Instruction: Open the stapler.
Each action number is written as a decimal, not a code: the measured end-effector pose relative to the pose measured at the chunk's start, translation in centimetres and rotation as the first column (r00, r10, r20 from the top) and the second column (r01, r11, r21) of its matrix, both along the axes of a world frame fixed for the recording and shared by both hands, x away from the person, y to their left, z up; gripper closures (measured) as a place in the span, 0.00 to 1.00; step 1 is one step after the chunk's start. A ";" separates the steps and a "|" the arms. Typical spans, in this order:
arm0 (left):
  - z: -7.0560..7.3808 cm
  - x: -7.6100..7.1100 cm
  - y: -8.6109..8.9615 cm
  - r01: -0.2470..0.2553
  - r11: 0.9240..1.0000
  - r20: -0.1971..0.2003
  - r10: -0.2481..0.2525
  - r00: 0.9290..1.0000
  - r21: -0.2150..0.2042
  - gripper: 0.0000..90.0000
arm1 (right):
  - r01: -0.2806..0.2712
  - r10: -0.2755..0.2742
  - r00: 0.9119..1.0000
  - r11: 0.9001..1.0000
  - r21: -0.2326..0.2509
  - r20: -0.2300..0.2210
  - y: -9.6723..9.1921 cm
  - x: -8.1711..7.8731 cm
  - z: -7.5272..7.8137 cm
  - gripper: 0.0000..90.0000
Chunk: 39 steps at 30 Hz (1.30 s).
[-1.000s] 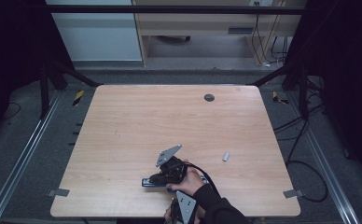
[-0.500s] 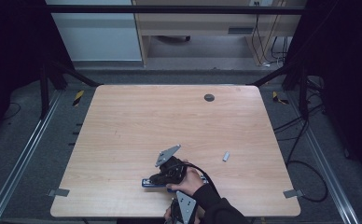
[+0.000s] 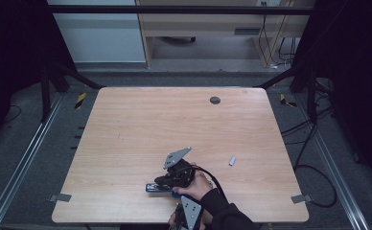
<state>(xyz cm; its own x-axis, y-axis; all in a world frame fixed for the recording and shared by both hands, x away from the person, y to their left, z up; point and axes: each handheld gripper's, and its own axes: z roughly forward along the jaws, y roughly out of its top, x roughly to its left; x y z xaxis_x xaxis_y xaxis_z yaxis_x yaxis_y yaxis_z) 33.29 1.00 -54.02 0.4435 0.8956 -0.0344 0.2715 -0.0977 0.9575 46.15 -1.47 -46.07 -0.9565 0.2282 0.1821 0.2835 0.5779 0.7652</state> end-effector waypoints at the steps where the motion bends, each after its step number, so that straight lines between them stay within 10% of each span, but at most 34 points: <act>1: 0.0 0.0 0.0 0.000 1.000 -0.001 0.000 1.000 -0.002 1.00 | 0.000 0.000 1.000 1.000 0.007 0.004 -0.1 0.0 0.1 1.00; 24: 0.3 0.0 0.2 0.029 1.000 -0.020 -0.029 0.999 -0.012 1.00 | 0.159 -0.171 0.982 0.976 0.151 0.074 -5.3 -0.1 2.2 0.88; 39: 2.2 -0.1 1.8 0.078 0.997 -0.026 -0.078 0.997 -0.010 0.94 | 0.311 -0.335 0.932 0.936 0.166 0.140 -10.5 -0.6 3.3 0.77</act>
